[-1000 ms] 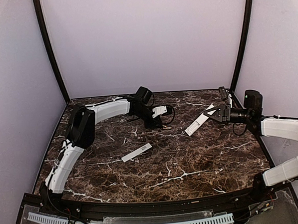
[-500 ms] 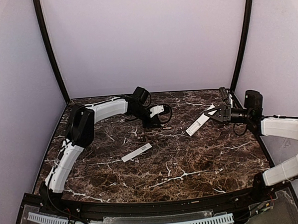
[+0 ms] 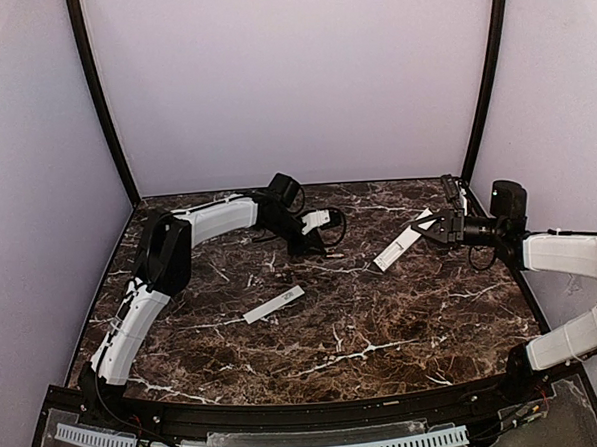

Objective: Load the batteries into the remote control
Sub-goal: Pick up the battery from the center of the board.

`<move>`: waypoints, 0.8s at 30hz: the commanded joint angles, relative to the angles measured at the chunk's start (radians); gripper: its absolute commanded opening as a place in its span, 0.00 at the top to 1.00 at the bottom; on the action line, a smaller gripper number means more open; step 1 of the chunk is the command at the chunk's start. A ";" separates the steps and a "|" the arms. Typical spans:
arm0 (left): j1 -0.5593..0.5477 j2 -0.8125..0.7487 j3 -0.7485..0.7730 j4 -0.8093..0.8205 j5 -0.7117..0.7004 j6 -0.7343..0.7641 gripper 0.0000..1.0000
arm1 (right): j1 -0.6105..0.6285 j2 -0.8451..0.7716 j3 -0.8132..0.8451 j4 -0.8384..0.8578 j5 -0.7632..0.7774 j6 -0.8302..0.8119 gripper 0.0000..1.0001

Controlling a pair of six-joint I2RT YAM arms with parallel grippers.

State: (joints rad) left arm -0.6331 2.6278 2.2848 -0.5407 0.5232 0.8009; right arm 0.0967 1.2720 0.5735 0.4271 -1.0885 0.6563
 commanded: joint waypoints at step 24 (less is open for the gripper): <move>0.033 -0.169 -0.088 -0.097 -0.025 -0.157 1.00 | -0.014 -0.034 -0.008 0.036 -0.031 -0.024 1.00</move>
State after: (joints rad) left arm -0.6170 2.5786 2.2341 -0.5751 0.4957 0.6861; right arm 0.0895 1.2694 0.5735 0.4248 -1.1027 0.6437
